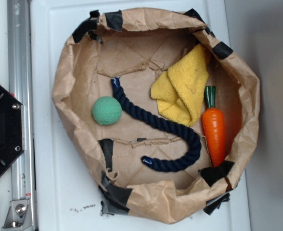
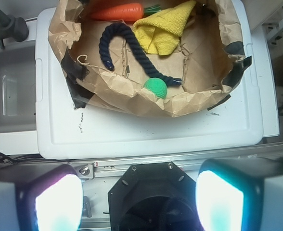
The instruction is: Grab the blue rope.
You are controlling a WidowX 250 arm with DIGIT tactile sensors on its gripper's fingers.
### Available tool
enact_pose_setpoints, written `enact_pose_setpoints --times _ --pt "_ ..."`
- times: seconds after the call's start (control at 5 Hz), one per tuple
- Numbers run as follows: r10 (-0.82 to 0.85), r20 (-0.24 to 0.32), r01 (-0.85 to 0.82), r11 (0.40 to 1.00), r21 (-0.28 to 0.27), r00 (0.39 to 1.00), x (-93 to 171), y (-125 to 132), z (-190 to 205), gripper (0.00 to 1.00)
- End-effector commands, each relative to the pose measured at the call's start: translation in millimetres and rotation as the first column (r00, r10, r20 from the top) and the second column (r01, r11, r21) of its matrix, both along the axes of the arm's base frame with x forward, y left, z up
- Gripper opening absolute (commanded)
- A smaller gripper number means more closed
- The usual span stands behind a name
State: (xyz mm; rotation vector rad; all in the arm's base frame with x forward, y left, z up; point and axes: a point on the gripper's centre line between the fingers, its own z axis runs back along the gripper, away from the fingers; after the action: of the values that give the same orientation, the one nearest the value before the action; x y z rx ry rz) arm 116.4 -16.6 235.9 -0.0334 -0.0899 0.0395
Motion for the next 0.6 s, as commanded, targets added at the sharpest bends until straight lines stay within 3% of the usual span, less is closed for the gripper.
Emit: enact_pose_setpoints --times 0.0,0.4 --pt "0.0 0.0 0.0 1.0 0.0 1.0 0.0 0.0 0.0 1.0" --pt "0.104 -0.06 -0.102 0.994 0.022 0.993 91.0 24.9 -49.7 1.0"
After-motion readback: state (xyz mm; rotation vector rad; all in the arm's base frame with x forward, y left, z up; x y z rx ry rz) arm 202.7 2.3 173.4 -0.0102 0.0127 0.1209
